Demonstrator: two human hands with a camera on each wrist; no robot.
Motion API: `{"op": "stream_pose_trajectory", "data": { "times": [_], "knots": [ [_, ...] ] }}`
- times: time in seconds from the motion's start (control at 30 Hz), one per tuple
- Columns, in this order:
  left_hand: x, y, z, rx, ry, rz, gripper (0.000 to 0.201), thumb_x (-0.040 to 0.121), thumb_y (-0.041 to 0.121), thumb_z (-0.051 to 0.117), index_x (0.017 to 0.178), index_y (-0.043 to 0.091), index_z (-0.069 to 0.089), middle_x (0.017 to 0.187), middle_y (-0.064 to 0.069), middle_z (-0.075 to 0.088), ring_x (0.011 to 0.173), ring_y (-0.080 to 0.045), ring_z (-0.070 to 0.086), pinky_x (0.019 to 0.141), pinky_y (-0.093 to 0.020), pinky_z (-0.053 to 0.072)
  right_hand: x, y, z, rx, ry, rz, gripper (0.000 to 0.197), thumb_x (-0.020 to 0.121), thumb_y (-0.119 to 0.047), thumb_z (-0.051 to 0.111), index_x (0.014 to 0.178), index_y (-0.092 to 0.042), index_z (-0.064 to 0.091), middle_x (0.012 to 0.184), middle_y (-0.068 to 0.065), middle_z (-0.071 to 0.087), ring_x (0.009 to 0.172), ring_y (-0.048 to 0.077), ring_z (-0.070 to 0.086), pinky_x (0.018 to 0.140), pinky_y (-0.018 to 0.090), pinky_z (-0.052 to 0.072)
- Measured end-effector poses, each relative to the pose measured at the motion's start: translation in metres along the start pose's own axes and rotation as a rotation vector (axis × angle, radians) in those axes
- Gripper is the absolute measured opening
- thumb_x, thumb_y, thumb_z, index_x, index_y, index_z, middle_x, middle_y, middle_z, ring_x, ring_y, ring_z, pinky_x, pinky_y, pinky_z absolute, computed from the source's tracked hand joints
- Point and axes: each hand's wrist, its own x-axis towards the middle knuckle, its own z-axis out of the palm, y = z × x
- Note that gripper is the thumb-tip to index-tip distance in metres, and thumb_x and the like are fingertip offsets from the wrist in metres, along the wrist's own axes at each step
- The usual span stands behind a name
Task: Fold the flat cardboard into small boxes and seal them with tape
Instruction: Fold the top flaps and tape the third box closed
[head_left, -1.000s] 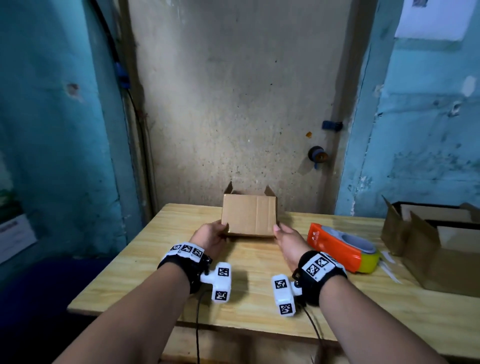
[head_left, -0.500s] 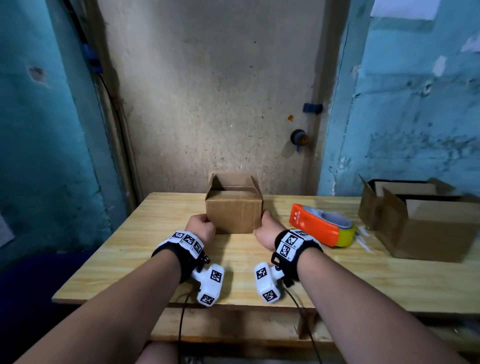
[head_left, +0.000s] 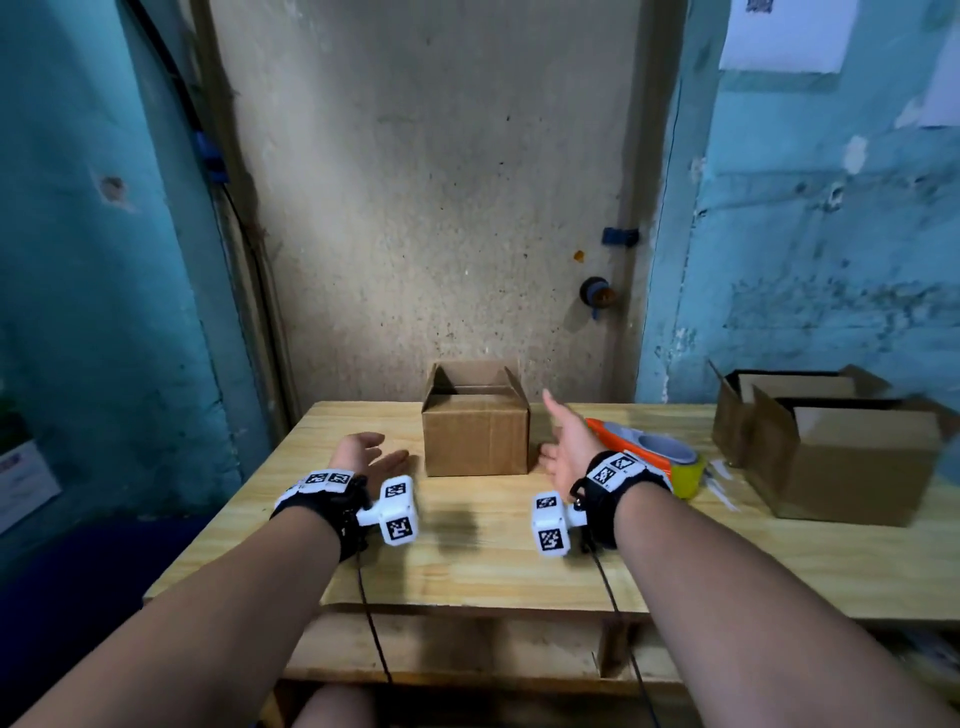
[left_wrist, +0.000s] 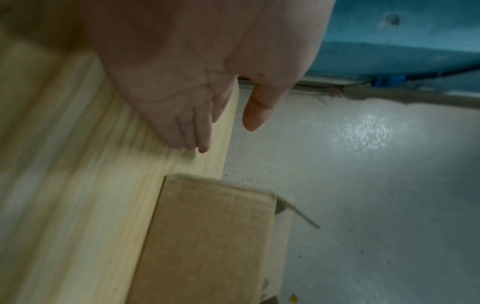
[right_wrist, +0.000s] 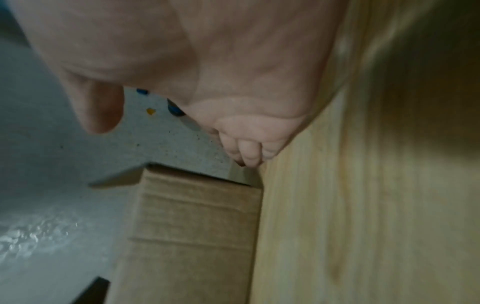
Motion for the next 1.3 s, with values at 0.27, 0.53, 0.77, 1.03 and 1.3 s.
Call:
{"op": "stream_pose_trajectory", "data": {
  "times": [0.27, 0.53, 0.77, 1.03, 1.3],
  "knots": [
    [-0.006, -0.002, 0.004, -0.196, -0.052, 0.026, 0.062, 0.105, 0.043, 0.034, 0.153, 0.004, 0.036, 0.157, -0.016, 0.042, 0.144, -0.033, 0.04, 0.118, -0.047, 0.028, 0.005, -0.009, -0.009, 0.071, 0.094, -0.018, 0.12, 0.075, -0.099, 0.039, 0.168, -0.028, 0.011, 0.172, 0.021, 0.007, 0.158, 0.044, 0.012, 0.128, 0.06, 0.011],
    [-0.031, -0.015, 0.044, 0.124, -0.193, -0.037, 0.089, 0.099, 0.073, 0.017, 0.159, 0.008, 0.025, 0.165, -0.011, 0.027, 0.154, -0.027, 0.021, 0.124, -0.045, 0.009, -0.018, -0.01, 0.016, -0.049, -0.011, -0.023, 0.112, 0.087, -0.092, 0.018, 0.167, -0.014, 0.004, 0.174, 0.013, 0.006, 0.161, 0.033, 0.01, 0.129, 0.049, 0.009],
    [-0.047, 0.006, 0.072, 0.093, -0.261, 0.073, 0.093, 0.097, 0.076, 0.021, 0.159, 0.007, 0.025, 0.165, -0.011, 0.026, 0.155, -0.024, 0.02, 0.126, -0.038, 0.011, -0.038, -0.042, 0.013, 0.009, 0.006, -0.113, 0.111, 0.089, -0.09, 0.022, 0.167, -0.013, 0.005, 0.175, 0.011, 0.002, 0.162, 0.029, 0.006, 0.131, 0.045, 0.009],
    [-0.093, 0.016, 0.158, 0.118, -0.473, 0.191, 0.072, 0.104, 0.06, 0.032, 0.147, 0.003, 0.046, 0.135, -0.005, 0.06, 0.126, -0.018, 0.054, 0.109, -0.034, 0.039, -0.088, -0.104, -0.042, 0.037, 0.238, -0.327, 0.123, 0.073, -0.103, 0.027, 0.167, -0.024, 0.021, 0.173, 0.007, 0.02, 0.158, 0.03, 0.023, 0.128, 0.055, 0.017],
    [-0.15, -0.009, 0.23, 0.078, -0.664, 0.222, 0.065, 0.102, 0.057, 0.041, 0.14, 0.006, 0.057, 0.141, -0.009, 0.061, 0.119, -0.019, 0.06, 0.095, -0.03, 0.046, -0.135, -0.13, -0.136, 0.005, 0.511, -0.552, 0.117, 0.064, -0.106, 0.038, 0.147, -0.026, 0.057, 0.146, -0.005, 0.062, 0.131, 0.016, 0.058, 0.112, 0.04, 0.04]
  ]
}}
